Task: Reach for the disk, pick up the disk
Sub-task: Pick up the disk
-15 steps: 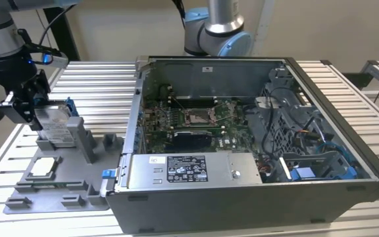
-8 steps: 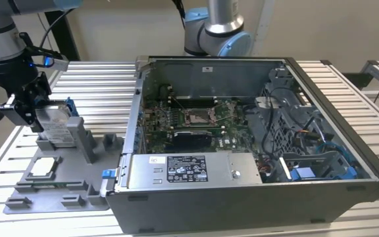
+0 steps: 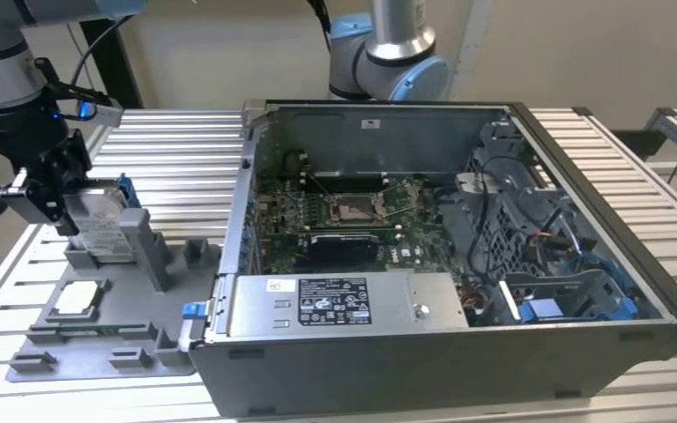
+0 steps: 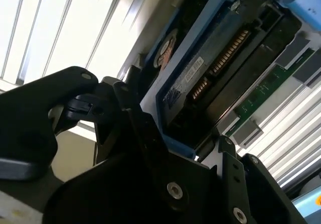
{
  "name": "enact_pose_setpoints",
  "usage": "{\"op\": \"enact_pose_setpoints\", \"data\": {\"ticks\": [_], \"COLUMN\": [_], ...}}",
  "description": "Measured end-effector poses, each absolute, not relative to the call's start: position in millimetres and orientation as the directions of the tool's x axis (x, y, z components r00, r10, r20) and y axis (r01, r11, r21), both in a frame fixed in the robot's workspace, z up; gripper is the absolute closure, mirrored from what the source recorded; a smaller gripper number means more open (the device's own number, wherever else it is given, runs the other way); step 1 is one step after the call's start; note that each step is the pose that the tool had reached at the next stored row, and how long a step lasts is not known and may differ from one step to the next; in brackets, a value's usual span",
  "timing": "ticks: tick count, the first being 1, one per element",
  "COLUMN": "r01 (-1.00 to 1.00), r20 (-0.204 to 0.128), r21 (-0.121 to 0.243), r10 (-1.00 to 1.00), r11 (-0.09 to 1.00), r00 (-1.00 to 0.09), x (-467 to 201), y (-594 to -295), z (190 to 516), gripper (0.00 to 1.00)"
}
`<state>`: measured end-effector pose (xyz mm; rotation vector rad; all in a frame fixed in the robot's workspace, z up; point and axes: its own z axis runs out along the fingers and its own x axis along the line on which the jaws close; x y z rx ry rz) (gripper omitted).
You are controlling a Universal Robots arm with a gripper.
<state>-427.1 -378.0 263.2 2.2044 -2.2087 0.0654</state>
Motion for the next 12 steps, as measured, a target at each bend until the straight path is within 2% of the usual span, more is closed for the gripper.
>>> {"op": "enact_pose_setpoints", "data": {"ticks": [1, 12], "r01": [-1.000, -1.000], "r20": [0.044, 0.046], "r21": [-0.015, -0.015], "r10": [-0.999, -0.999], "r11": [0.002, 0.002], "r00": [-0.002, -0.002], "x": [-427.1, -427.1], "y": [-378.0, -378.0], "z": [263.2, 263.2], "gripper": [1.00, 1.00]}}
